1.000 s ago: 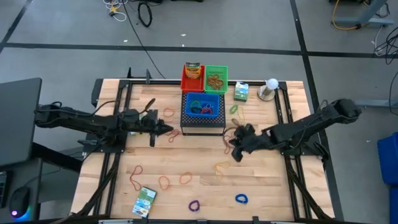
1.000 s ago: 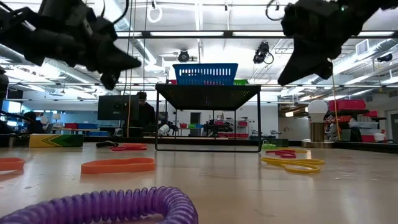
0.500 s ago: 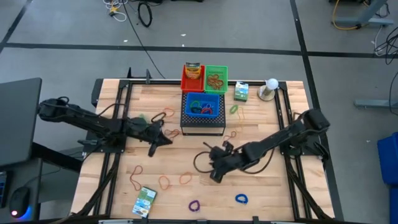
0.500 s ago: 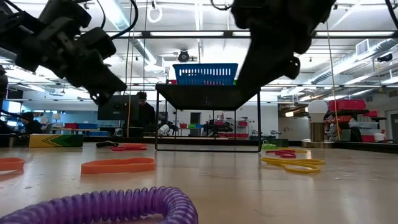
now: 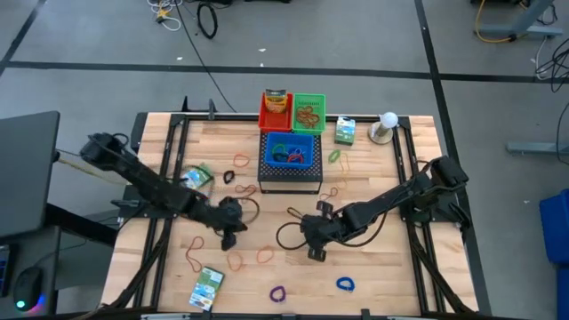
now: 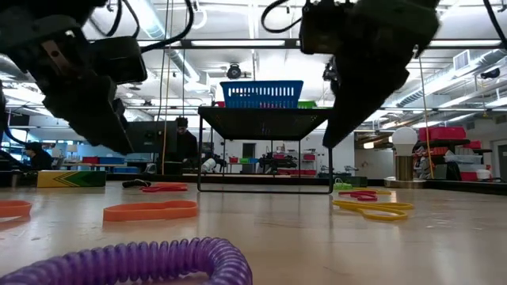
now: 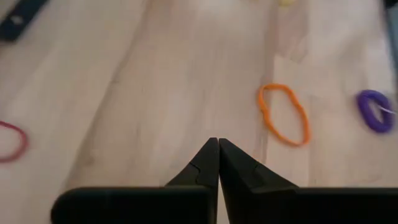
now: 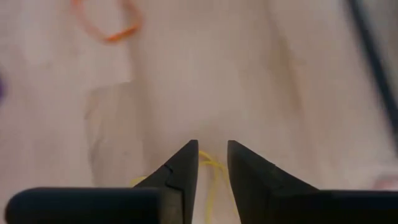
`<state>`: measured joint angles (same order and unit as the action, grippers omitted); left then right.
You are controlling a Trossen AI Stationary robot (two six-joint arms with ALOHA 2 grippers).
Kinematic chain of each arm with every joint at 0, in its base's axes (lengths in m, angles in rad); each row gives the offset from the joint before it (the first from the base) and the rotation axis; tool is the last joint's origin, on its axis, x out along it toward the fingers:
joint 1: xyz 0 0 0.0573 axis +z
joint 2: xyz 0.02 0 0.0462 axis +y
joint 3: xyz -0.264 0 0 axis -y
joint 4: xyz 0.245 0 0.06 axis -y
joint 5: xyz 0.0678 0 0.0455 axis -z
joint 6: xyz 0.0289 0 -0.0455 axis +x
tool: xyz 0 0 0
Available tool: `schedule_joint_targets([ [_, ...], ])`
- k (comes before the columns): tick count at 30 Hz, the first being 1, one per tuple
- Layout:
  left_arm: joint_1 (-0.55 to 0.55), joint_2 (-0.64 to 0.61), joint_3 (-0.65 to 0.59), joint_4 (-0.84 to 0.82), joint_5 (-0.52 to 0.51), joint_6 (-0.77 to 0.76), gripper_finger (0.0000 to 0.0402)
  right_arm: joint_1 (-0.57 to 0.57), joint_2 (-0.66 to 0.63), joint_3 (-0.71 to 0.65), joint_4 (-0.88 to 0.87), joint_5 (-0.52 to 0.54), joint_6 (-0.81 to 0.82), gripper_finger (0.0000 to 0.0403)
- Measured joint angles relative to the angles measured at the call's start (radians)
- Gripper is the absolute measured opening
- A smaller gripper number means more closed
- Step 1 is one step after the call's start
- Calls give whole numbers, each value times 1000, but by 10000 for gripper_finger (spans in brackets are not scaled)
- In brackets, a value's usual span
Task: Pick & Place Office Desk Supplies
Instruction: Put the orange rubber band into the green bin on the shelf
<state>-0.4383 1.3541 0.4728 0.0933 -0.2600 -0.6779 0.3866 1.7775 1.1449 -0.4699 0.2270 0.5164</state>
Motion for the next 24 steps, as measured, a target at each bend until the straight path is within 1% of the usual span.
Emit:
schedule_joint_targets([
  [2,-32,70,70,-58,-28,-65,28,-8,-1,-32,33,-52,-78,79],
  [5,-63,167,158,-122,-31,-171,56,-25,-43,-102,26,-71,-152,69],
  [7,-79,218,212,-157,-31,-234,77,-33,-68,-139,88,-76,-163,64],
  [9,-89,263,262,-161,-28,-274,97,-40,-78,-172,104,-109,-155,60],
  [13,-94,328,353,-182,-27,-271,126,-35,-78,-197,162,-126,-109,48],
  [16,-92,376,412,-205,-28,-255,138,-32,-78,-222,227,-102,-76,37],
  [19,-92,424,458,-252,-29,-234,141,-31,-78,-234,295,-58,-40,26],
  [24,-92,486,532,-288,-14,-216,140,-31,-78,-237,329,-6,-15,13],
])
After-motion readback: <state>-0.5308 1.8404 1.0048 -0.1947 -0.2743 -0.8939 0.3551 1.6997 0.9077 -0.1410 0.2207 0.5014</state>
